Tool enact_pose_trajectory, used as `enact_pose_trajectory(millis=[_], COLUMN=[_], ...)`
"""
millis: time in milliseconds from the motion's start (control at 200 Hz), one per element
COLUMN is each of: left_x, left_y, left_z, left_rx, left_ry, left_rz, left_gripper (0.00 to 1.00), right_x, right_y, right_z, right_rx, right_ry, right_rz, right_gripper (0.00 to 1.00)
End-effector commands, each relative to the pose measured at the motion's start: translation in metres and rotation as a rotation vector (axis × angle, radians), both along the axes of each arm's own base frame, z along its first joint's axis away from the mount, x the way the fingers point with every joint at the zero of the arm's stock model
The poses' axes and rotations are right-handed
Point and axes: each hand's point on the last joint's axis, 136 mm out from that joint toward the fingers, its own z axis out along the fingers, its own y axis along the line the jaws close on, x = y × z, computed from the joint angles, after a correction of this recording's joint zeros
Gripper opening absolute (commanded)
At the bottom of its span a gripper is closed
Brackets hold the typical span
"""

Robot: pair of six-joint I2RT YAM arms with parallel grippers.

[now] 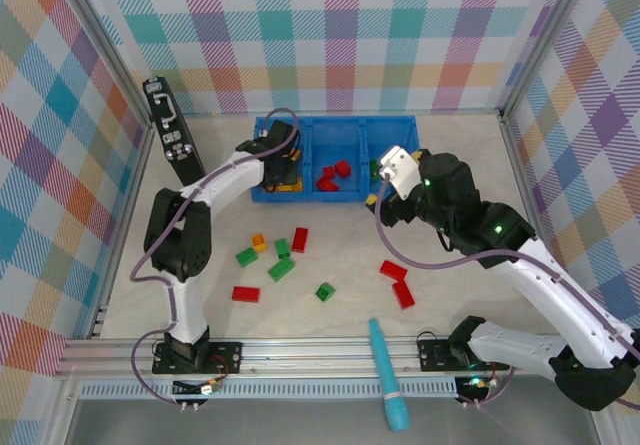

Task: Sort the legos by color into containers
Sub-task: Place the lego in the container, then pick up the lego from the center of the table.

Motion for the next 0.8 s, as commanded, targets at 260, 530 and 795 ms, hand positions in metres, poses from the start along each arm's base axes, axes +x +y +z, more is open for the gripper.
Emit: enact_pose_trajectory(millis=[260, 530, 795], left_x=[-0.115, -0.170, -0.169], left_y=[0.039, 0.056, 0.043], left_z=[0.038, -0.002, -0.026], left_rx=[-0.013, -0.058, -0.127], left_ry=[0.086, 0.209, 0.237], left_rz=[0.051, 0.135, 0.150], left_gripper=[0.56, 0.58, 0.58], right_x=[0.000, -0.002, 0.000], right_y=[0.012, 0.024, 0.027], right_z=[0.006, 0.006, 0.004], right_rx=[0.065, 0.094, 0.096], right_ry=[0.016, 0.055, 0.074], right_rz=[0.020, 0.059, 0.058], right_gripper=[0.99, 0.99, 0.99])
